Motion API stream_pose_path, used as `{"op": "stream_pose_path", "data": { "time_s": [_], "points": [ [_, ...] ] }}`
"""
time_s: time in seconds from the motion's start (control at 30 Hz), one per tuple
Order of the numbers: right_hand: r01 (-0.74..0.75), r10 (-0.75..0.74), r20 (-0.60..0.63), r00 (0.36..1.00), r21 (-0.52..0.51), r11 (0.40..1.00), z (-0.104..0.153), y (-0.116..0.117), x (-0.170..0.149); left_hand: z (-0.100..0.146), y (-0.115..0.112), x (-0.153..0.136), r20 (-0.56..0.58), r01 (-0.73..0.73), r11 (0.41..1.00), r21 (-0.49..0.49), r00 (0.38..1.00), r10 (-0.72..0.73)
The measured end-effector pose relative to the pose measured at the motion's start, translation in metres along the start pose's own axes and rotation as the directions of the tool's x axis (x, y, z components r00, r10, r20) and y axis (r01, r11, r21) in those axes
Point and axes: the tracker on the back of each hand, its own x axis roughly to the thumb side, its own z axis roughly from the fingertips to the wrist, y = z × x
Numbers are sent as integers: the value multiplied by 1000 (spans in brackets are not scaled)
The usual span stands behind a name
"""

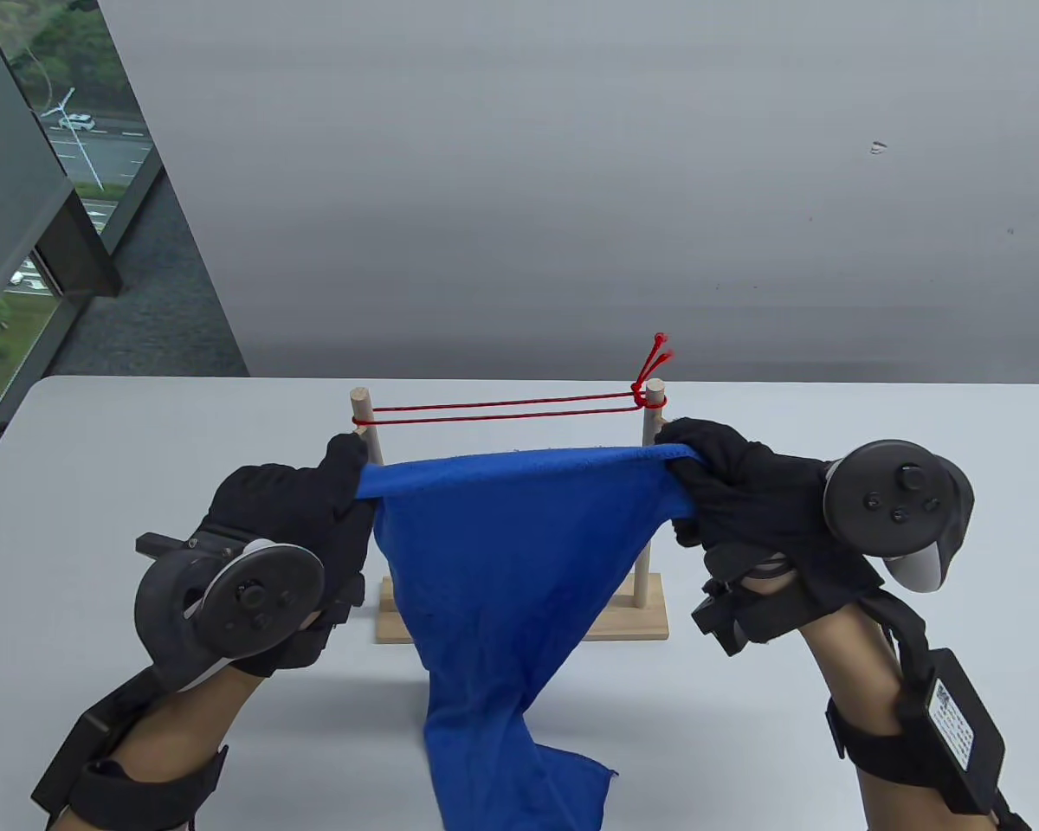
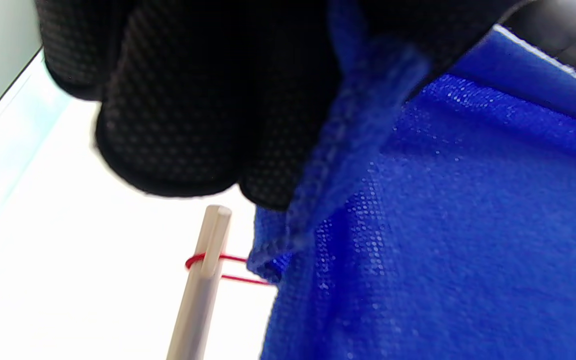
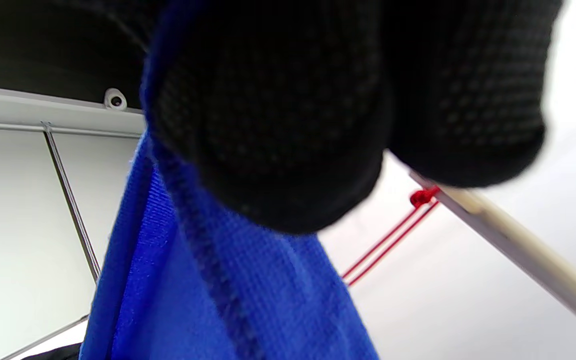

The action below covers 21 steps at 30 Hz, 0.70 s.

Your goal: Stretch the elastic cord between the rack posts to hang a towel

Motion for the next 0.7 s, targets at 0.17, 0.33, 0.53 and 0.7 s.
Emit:
{"op": "stream_pose_path", "data": {
  "time_s": [0.17,0.33,0.53,0.7],
  "points": [
    [14,-13,28,1000,-42,999,-8,-8,7,-17,14,3,34,18,999,31,999,-19],
    [0,6,68,998,-91,996,-19,-19,18,-33,27,4,53,11,998,63,998,-14],
    [-9,22,85,996,-140,990,-35,-30,24,-52,36,10,84,9,995,97,996,-18],
    [30,-17,90,996,-151,988,-49,-35,25,-68,40,11,78,27,993,115,996,-36]
  ]
}}
